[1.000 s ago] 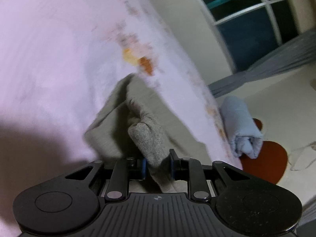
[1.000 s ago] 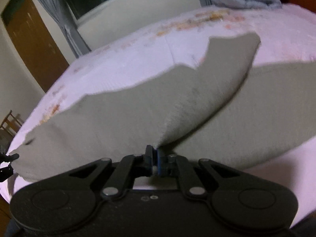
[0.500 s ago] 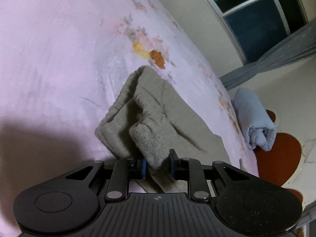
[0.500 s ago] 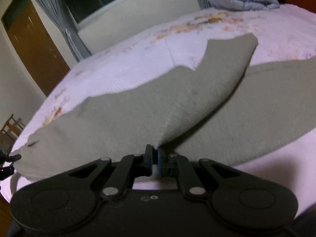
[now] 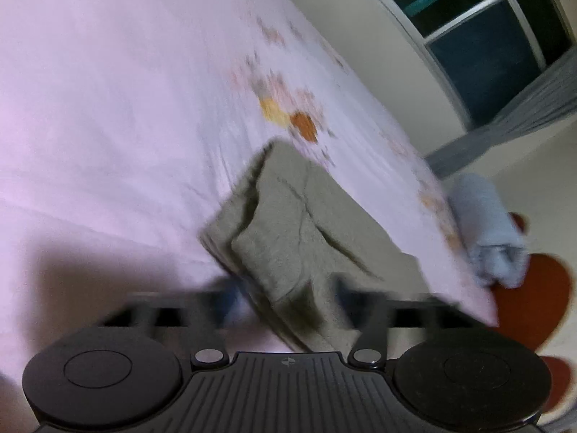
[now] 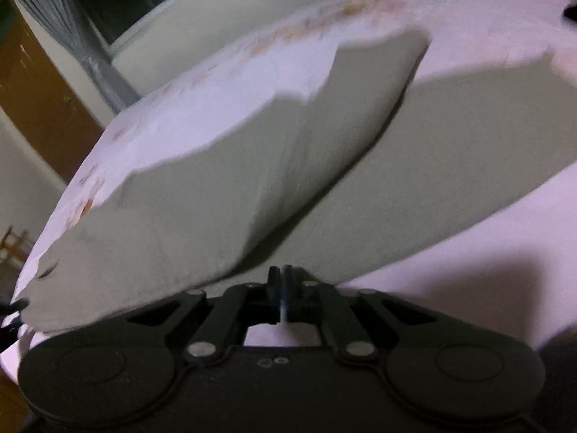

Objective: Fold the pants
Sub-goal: 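Lift the cuff with the right tool and fold it onto the waistband, then open both tools and release the folded pants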

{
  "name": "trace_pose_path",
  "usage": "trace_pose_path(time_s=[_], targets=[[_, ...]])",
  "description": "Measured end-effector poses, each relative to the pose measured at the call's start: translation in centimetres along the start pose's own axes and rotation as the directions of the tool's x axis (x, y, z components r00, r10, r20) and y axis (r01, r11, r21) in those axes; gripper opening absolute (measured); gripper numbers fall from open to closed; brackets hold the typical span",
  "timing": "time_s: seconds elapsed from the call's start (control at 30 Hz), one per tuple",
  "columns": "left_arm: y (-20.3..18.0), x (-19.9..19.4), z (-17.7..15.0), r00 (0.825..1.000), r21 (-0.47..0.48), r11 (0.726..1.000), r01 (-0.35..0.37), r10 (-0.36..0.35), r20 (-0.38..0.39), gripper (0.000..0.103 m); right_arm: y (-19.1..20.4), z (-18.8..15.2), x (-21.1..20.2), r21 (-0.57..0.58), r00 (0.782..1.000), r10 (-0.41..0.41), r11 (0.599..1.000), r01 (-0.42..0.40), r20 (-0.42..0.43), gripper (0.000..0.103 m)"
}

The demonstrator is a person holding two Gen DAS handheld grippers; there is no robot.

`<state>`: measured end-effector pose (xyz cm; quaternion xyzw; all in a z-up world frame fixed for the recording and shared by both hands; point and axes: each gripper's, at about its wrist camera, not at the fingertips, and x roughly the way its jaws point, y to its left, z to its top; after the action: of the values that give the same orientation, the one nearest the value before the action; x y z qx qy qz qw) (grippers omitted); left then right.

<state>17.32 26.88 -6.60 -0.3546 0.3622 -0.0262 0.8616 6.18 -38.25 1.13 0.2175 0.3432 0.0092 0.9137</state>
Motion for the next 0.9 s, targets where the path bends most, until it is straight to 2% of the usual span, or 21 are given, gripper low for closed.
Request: trace_pose_path(time_s=[0.07,0.17,0.23,0.33,0.4,0.5,0.6,0.73,0.9], targets=[[-1.6,-2.0,-0.6,0.998,0.039,0.999,-0.027,0.025,0.057,0.086,-0.1,1.7,-1.9,-0.053,0.997,0.001,0.999,0.003,0.073,0.01],[-4.6,-3.1,-2.1,0.996,0.072,0.997,-0.014,0.007,0.084,0.086,-1.0,5.7,-3.1,-0.086,0.99,-0.016,0.996,0.028,0.137,0.011],[-7.8,-1.8,-3.0,0.997,0.137,0.99,-0.013,0.003,0.077,0.086,-1.3,8.6,-2.7,-0.125,0.984,-0.038,0.99,0.06,0.175,0.012],[-11.7,1.6,-3.8,0.992,0.187,0.979,-0.085,0.066,0.105,0.086,-1.3,12.7,-0.1,-0.181,0.979,-0.064,0.978,0.099,0.194,0.014],[-14.3,4.4,-4.5,0.991,0.181,0.978,-0.108,0.09,0.102,0.086,-1.1,14.9,2.6,-0.214,0.979,-0.097,0.968,0.135,0.179,0.015],[-17.8,8.0,-6.2,0.997,0.22,0.973,-0.069,0.058,0.055,0.086,-0.4,16.2,6.2,-0.251,0.981,-0.135,0.954,0.166,0.136,0.016],[-19.9,11.5,-6.9,0.991,0.282,0.951,-0.13,0.118,0.061,0.086,0.2,17.4,10.3,-0.31,0.979,-0.172,0.93,0.197,0.106,0.015],[-18.8,14.8,-4.4,0.982,0.179,0.966,-0.185,0.174,0.078,0.086,0.1,18.6,14.8,-0.332,0.973,-0.219,0.915,0.228,0.067,0.015],[-18.1,16.5,-2.0,0.948,0.189,0.934,-0.303,0.273,0.165,0.086,-0.4,19.6,19.9,-0.331,0.962,-0.272,0.906,0.265,0.026,0.016]])
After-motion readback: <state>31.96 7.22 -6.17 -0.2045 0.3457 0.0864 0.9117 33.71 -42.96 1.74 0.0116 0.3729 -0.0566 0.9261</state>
